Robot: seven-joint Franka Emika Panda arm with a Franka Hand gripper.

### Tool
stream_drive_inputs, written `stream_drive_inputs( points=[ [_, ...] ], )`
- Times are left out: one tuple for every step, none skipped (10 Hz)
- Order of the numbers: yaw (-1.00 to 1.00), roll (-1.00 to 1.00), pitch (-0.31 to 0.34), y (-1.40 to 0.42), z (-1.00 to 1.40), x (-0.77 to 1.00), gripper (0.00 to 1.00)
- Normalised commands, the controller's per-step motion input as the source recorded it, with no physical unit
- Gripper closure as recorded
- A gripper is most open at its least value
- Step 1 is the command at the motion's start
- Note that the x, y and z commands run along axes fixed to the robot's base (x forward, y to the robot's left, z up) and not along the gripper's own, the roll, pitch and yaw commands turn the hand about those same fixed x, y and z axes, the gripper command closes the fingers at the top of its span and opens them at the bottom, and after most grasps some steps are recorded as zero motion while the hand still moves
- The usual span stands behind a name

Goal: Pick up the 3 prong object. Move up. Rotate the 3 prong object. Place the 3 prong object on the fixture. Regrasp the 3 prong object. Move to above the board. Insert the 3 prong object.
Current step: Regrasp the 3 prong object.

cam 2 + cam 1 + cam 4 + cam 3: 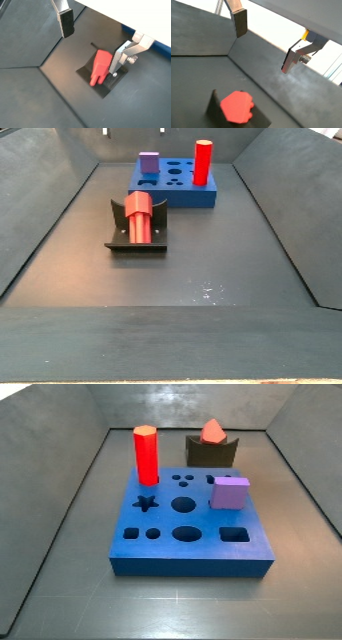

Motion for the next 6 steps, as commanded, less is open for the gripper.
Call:
stream_drive_inputs(
  points=[
    [0.09,1.00,0.144,-0.04,-0.01,0.09,0.00],
    [0.12,0.81,0.153,-0.04,-0.02,0.10,0.00],
    [0.14,0.62,0.146,-0.04,-0.01,0.10,0.00],
    [0.16,0.38,0.126,-0.04,-0.02,0.10,0.00],
    [0.17,0.27,0.103,-0.03,-0.01,0.09,0.00],
    [0.12,0.18,0.044,0.07,-1.00,0.03,0.00]
  ],
)
